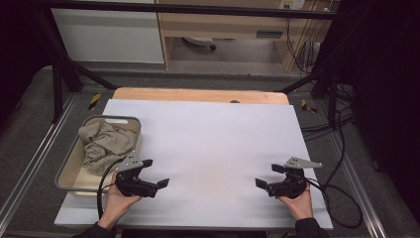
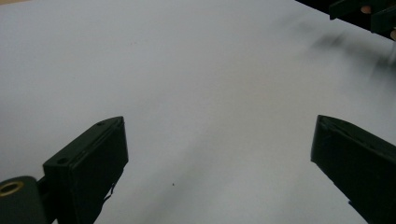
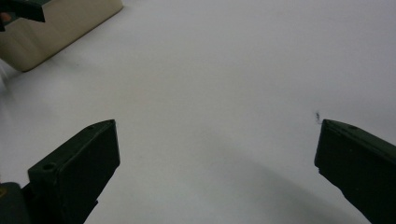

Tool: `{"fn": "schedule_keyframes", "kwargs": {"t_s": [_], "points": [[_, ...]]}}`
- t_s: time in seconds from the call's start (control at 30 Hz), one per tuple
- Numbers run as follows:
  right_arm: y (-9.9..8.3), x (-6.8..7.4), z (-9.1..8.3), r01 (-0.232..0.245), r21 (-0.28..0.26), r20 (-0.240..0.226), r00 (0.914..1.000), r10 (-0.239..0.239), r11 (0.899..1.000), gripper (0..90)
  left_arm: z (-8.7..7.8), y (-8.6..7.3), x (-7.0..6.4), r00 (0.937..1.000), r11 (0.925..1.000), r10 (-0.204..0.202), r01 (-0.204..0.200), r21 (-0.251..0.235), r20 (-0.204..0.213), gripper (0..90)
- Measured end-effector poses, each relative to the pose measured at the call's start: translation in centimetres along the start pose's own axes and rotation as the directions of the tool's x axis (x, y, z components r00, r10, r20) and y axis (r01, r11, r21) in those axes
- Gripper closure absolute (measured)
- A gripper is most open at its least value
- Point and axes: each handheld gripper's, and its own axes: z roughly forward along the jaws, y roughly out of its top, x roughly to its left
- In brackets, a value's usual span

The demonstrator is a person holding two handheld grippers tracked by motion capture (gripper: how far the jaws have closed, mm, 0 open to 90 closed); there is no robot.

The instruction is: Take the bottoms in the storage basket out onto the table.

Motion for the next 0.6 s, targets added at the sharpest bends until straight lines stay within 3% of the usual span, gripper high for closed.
{"fn": "schedule_keyframes", "kwargs": {"t_s": [0.6], "points": [[0.06, -0.02, -0.16, 0.001, -0.002, 0.000, 1.0000, -0.001, 1.000, 0.6, -0.49, 0.44, -0.12, 1.0000, 0.9999, -0.007, 0.006, -0.012, -0.007, 3.8]]}}
